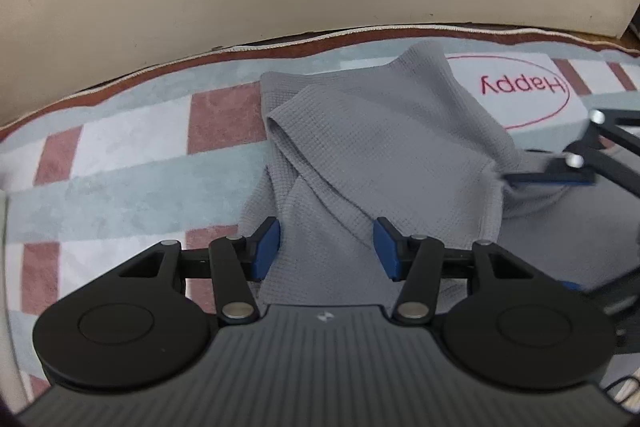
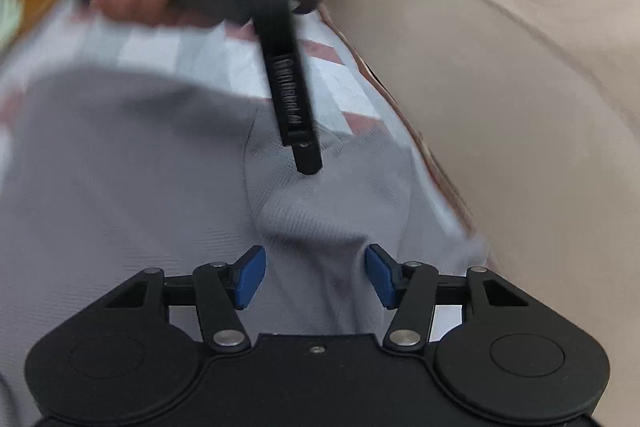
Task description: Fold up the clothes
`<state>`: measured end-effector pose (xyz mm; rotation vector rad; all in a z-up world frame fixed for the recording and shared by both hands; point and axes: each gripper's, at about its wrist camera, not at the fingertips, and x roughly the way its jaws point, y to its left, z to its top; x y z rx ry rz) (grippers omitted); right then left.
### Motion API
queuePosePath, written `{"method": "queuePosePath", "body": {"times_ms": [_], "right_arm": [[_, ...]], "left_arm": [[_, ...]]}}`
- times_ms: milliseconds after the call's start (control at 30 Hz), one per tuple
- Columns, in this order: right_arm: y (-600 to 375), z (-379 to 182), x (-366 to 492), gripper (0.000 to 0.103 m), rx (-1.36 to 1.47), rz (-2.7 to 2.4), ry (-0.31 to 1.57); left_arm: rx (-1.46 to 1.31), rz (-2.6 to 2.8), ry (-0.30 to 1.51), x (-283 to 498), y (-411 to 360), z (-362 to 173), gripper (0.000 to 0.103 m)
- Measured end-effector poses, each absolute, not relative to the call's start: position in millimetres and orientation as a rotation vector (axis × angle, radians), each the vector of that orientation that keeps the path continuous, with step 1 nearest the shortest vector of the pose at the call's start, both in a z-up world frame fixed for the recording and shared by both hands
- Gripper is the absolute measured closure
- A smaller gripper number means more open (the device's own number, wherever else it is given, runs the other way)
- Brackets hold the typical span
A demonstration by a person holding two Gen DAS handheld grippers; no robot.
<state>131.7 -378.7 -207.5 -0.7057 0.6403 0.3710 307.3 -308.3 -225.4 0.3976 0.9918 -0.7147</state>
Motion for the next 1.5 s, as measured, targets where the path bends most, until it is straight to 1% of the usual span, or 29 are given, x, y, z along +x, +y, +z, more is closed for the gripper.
{"method": "queuePosePath", "body": {"times_ms": [33,67,100,133,233,300,367,433,533,567,600,667,767,867,900,933,967,1033,1067,1100,1133,1200,1333,1500], "right_arm": [[-373,-211,137,0.049,-0.740,0.352,0.629],[-371,-210,143,0.057,-0.734,0.346,0.636],[-371,-209,148,0.086,-0.717,0.344,0.646],[-374,-206,153,0.099,-0.693,0.340,0.658],[-404,-188,167,0.098,-0.487,0.252,0.648],[-445,-177,180,0.098,-0.190,0.175,0.678],[-486,-181,192,0.097,0.107,0.097,0.748],[-512,-190,193,0.097,0.310,0.038,0.772],[-532,-201,185,0.095,0.505,0.006,0.781],[-537,-207,187,0.089,0.550,-0.012,0.782],[-540,-213,191,0.088,0.590,-0.026,0.775],[-545,-220,193,0.087,0.664,-0.029,0.764],[-548,-221,186,0.083,0.670,0.017,0.757],[-538,-214,182,0.083,0.581,0.046,0.725],[-536,-210,180,0.085,0.534,0.047,0.710],[-533,-205,176,0.094,0.480,0.048,0.690],[-530,-201,174,0.097,0.432,0.048,0.676],[-526,-197,173,0.097,0.357,0.044,0.666],[-525,-196,173,0.097,0.332,0.045,0.663],[-526,-197,173,0.097,0.327,0.053,0.661],[-527,-198,172,0.097,0.322,0.060,0.660],[-530,-200,172,0.097,0.320,0.070,0.657],[-543,-207,176,0.097,0.409,0.069,0.651],[-554,-204,178,0.098,0.465,0.102,0.600]], "left_arm": [[0.390,-0.718,0.992,308,-305,-223,0.052],[0.381,-0.717,0.989,308,-302,-221,0.052],[0.373,-0.714,0.985,309,-298,-219,0.052],[0.364,-0.708,0.984,309,-294,-216,0.052],[0.332,-0.705,0.994,310,-283,-213,0.052],[0.323,-0.706,0.989,312,-278,-213,0.052],[0.302,-0.708,0.991,316,-278,-215,0.052],[0.272,-0.718,0.997,321,-278,-217,0.052],[0.242,-0.752,1.003,325,-284,-220,0.052],[0.236,-0.768,1.006,326,-286,-220,0.053],[0.229,-0.790,1.009,327,-289,-221,0.055],[0.230,-0.810,1.005,328,-296,-223,0.055],[0.252,-0.812,0.971,332,-308,-225,0.056],[0.286,-0.804,0.932,341,-325,-230,0.056],[0.302,-0.801,0.928,345,-332,-232,0.054],[0.316,-0.805,0.944,350,-338,-237,0.052],[0.328,-0.812,0.973,354,-344,-242,0.052],[0.321,-0.813,0.988,357,-347,-248,0.055],[0.312,-0.812,0.986,357,-347,-250,0.066],[0.312,-0.811,0.994,356,-347,-252,0.103],[0.324,-0.802,1.008,355,-349,-252,0.101],[0.353,-0.768,1.011,351,-354,-248,0.102],[0.406,-0.767,0.873,329,-353,-224,0.102],[0.326,-0.681,0.810,315,-326,-193,0.102]]}}
